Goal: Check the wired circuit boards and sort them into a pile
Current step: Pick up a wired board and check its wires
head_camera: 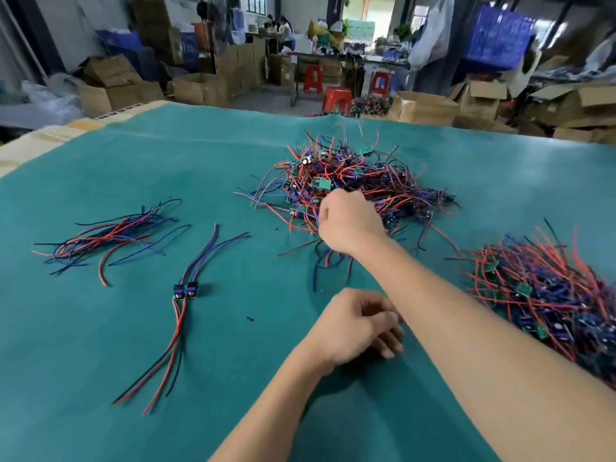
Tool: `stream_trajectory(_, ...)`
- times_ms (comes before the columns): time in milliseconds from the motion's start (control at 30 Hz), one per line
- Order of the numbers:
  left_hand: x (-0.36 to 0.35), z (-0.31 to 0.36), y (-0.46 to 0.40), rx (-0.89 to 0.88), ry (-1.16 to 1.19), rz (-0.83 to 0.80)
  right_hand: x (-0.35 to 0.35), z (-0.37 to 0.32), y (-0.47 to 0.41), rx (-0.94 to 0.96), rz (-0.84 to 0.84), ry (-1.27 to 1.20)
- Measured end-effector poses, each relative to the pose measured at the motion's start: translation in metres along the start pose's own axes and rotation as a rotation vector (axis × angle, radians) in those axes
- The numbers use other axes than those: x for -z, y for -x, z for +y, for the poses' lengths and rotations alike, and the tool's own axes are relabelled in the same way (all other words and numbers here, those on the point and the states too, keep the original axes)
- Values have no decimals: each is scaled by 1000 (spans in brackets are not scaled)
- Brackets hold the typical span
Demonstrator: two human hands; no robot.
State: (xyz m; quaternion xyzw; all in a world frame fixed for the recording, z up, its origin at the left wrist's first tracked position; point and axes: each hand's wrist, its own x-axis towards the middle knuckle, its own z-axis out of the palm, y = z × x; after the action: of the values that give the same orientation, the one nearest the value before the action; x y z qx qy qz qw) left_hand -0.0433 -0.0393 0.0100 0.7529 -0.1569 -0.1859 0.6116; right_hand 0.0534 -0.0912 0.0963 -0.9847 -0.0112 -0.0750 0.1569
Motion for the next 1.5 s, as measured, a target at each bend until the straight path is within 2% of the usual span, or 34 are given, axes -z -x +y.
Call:
stream_trajectory(100, -3, 5, 2, -19, 217, -80, -5, 58, -4, -88, 14, 150)
stream_trajectory(300, -2, 7, 3, -6, 246, -69, -24, 94, -2, 19, -40, -81)
stream_trajectory(467, -1, 7, 4, 5, 275, -41, -23, 97, -9, 81, -104, -111)
stream_trajectory(600, 0, 5, 3, -2, 287, -11, 1, 104, -2, 45, 54, -221)
stream_trajectory(700, 0, 4, 1, -12, 299, 4, 40, 106, 13, -69, 76, -510)
stream_trajectory(800, 2, 4, 1, -23, 337, 29, 76, 106, 42, -136, 36, -1079)
stream_trajectory(867, 2, 3, 0, -24, 375, 49, 85, 107, 62, -183, -8, -1369)
stream_trajectory(1033, 3, 3, -2, -45, 471, 71, 49, 111, 101, -288, -71, -1680)
stream_trajectory(1200, 3, 5, -1, -82, 540, 70, -8, 101, 119, -387, -122, -1627)
stream_trajectory(1400, -1, 2, 0, -154, 396, 136, -25, 99, 122, -300, 95, -1225)
stream_trajectory(1500, -2, 2, -1, -152, 456, 192, -30, 99, 124, -190, 174, -975)
